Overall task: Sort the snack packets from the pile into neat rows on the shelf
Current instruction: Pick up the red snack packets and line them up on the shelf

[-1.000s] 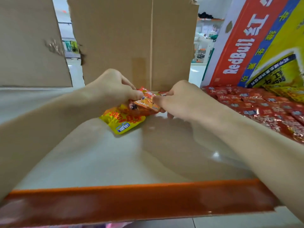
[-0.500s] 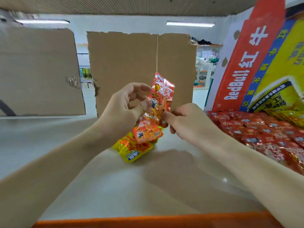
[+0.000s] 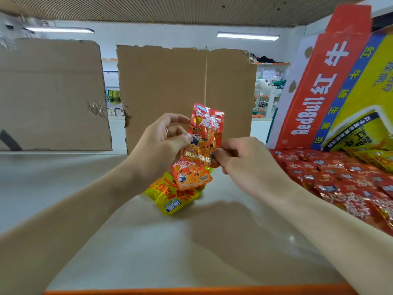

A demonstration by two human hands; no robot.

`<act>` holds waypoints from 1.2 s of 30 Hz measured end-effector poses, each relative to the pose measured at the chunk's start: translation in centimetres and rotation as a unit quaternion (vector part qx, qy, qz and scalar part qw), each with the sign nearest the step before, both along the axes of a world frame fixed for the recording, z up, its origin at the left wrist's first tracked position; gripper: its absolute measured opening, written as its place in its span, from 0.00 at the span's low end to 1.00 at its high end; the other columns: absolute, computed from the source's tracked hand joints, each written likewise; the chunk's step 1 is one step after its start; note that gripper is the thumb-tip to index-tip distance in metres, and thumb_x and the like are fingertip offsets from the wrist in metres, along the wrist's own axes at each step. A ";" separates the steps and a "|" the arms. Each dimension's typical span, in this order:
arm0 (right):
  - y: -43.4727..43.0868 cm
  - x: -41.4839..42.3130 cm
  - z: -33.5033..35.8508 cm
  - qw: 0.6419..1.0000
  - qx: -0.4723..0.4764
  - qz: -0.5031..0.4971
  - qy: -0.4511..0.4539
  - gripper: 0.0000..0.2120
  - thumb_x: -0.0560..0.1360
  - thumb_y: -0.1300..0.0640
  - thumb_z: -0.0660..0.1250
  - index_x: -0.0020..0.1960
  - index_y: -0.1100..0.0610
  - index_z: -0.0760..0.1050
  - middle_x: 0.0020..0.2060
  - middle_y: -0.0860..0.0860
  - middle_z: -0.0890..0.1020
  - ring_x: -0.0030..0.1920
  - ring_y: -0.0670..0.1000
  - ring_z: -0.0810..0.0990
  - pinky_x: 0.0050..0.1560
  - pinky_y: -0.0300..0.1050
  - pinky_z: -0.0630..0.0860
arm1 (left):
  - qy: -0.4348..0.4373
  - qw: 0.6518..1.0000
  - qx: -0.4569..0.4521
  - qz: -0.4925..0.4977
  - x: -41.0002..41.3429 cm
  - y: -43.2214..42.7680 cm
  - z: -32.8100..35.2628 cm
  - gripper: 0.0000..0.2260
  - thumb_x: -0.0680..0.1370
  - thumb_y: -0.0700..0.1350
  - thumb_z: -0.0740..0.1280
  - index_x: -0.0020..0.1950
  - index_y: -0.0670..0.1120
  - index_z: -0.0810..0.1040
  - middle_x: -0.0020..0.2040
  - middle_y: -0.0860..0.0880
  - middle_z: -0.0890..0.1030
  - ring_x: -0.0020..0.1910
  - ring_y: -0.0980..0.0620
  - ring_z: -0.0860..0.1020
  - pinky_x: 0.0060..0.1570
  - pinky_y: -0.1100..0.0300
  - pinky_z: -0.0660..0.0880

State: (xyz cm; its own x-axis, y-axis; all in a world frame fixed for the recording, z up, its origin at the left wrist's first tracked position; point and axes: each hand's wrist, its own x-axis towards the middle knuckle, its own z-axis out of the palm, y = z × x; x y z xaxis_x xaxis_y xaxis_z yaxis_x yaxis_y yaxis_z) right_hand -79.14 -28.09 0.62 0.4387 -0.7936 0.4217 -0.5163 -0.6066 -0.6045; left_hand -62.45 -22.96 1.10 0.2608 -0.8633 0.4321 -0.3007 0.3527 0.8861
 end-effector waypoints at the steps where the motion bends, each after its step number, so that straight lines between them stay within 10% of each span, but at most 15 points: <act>1: 0.0 0.0 0.0 1.000 -0.004 -0.001 0.000 0.16 0.79 0.56 0.63 0.34 0.60 0.75 0.29 0.54 0.78 0.28 0.49 0.69 0.32 0.45 0.64 | 0.005 1.000 0.003 0.005 -0.1 0.0 0.0 0.09 0.81 0.35 0.63 0.58 0.46 0.75 0.32 0.52 0.73 0.22 0.61 0.68 0.22 0.71 0.63; 36: -0.2 -0.2 -0.5 0.995 -0.092 0.027 -0.002 0.25 0.77 0.56 0.69 0.23 0.48 0.65 0.19 0.48 0.71 0.26 0.51 0.69 0.28 0.41 0.63 | -0.070 0.991 -0.079 0.082 0.9 -0.1 0.3 0.10 0.82 0.42 0.63 0.43 0.46 0.79 0.28 0.53 0.73 0.25 0.60 0.68 0.27 0.69 0.67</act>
